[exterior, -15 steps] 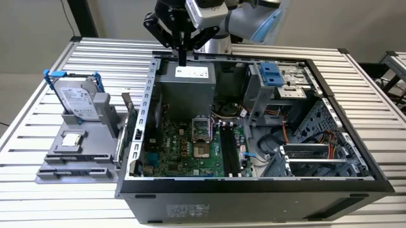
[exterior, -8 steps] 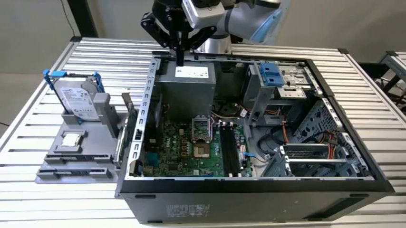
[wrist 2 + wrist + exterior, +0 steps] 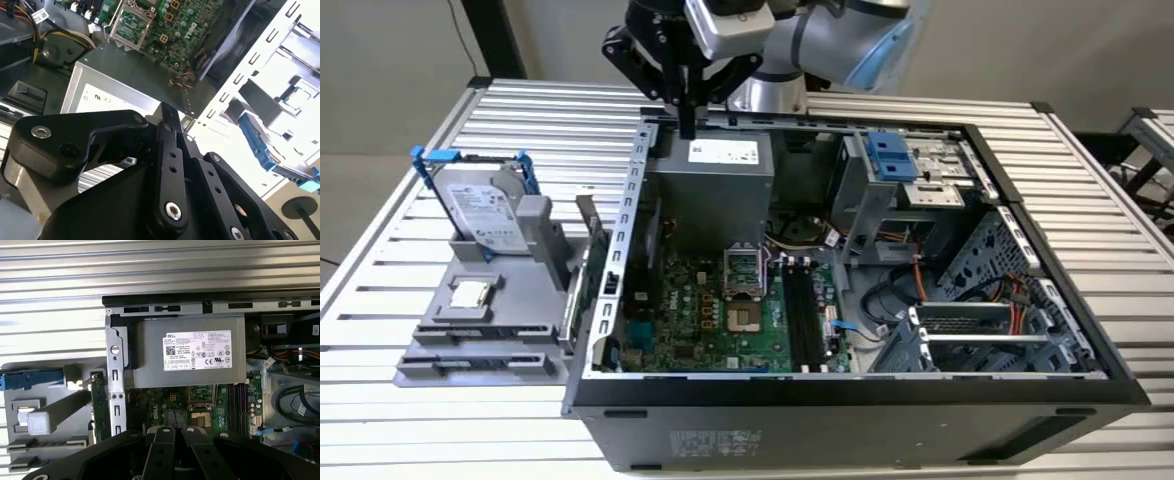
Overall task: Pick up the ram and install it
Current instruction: 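Reach for the ram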
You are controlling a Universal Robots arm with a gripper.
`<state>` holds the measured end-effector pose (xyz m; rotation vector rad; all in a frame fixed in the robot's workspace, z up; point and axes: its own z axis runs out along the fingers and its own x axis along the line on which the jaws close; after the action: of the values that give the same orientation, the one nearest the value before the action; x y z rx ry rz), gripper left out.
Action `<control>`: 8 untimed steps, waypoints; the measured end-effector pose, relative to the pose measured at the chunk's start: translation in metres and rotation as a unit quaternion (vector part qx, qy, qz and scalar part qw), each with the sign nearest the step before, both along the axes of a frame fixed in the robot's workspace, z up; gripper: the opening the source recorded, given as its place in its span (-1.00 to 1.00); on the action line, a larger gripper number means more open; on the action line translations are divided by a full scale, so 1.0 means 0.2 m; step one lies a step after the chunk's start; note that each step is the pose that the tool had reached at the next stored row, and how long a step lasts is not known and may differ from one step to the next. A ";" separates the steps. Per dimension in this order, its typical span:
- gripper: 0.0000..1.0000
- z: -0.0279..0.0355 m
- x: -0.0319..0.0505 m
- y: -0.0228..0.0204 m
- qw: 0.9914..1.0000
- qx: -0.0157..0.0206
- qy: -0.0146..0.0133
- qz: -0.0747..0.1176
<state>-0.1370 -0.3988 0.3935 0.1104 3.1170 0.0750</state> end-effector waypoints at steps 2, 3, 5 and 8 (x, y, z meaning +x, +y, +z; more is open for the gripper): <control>-1.00 0.000 -0.011 0.000 1.000 0.000 0.000 0.000; -1.00 0.000 -0.017 0.000 1.000 0.000 0.000 0.000; -1.00 0.000 -0.029 0.000 1.000 0.000 0.000 0.000; -1.00 0.000 -0.046 0.000 1.000 0.000 0.000 0.000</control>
<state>-0.1461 -0.3988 0.3935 0.1103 3.1168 0.0750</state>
